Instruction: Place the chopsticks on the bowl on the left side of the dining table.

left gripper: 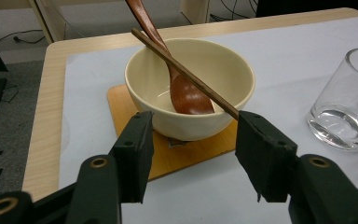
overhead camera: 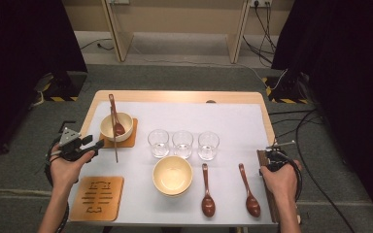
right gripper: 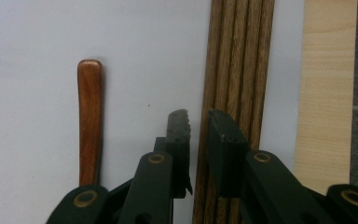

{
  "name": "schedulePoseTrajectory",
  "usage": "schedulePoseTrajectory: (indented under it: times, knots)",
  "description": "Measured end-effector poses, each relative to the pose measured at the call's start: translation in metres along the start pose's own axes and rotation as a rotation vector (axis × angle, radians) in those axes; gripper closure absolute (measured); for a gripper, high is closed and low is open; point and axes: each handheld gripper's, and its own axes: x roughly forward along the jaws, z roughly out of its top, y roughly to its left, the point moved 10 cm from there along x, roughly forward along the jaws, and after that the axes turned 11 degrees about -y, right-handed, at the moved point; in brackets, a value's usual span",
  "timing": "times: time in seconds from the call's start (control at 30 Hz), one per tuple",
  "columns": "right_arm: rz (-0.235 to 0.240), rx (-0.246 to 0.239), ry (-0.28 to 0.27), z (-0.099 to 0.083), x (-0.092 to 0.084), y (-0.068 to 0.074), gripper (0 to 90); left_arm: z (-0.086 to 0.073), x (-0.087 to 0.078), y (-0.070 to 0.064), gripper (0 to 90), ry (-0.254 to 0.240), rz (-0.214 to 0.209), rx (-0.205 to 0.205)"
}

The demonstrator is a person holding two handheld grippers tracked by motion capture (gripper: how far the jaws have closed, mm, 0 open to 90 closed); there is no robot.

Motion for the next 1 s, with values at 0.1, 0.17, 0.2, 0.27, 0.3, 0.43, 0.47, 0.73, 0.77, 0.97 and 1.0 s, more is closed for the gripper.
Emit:
schedulePoseTrajectory:
  times: [0.1,0.17,0.2,0.27,0.3,0.43,0.47,0.73,0.77,0.97,1.0]
  knots:
    - [-0.011,0.013,0.011,-0.0006,0.0017,-0.0004,79.1,-0.0004,-0.0001,-0.0003,46.1,0.001,-0.001,-0.001]
    - [0.002,0.015,0.015,-0.0005,0.0037,0.0009,80.0,-0.0004,0.0000,-0.0009,46.1,0.001,-0.001,0.000]
    - [0.005,0.013,0.020,-0.0004,0.0048,0.0018,80.5,-0.0004,0.0000,-0.0009,46.1,0.001,-0.001,0.000]
    - [0.003,0.009,0.037,-0.0011,0.0073,0.0037,81.0,-0.0006,0.0001,-0.0024,46.1,0.002,-0.005,0.000]
    - [0.002,-0.010,0.046,-0.0012,0.0081,0.0033,81.4,-0.0006,0.0001,-0.0028,46.1,0.002,-0.007,0.001]
    - [0.003,-0.008,0.098,-0.0037,0.0066,0.0065,81.3,-0.0004,0.0001,-0.0029,46.1,0.002,-0.005,0.002]
    - [0.002,-0.006,0.111,-0.0048,0.0062,0.0069,81.3,-0.0005,0.0001,-0.0031,46.1,0.002,-0.005,0.002]
    - [-0.011,0.004,0.191,-0.0097,0.0036,0.0076,81.2,-0.0033,0.0009,-0.0056,45.9,0.008,-0.009,0.001]
    - [-0.018,-0.001,0.194,-0.0094,0.0042,0.0068,81.8,-0.0036,0.0013,-0.0060,45.9,0.008,-0.010,0.001]
    - [-0.055,0.022,0.235,-0.0077,0.0058,0.0081,85.1,-0.0037,0.0009,-0.0064,45.9,0.008,-0.008,0.004]
    - [-0.055,0.015,0.235,-0.0072,0.0060,0.0074,85.2,-0.0033,0.0005,-0.0063,45.9,0.008,-0.008,0.003]
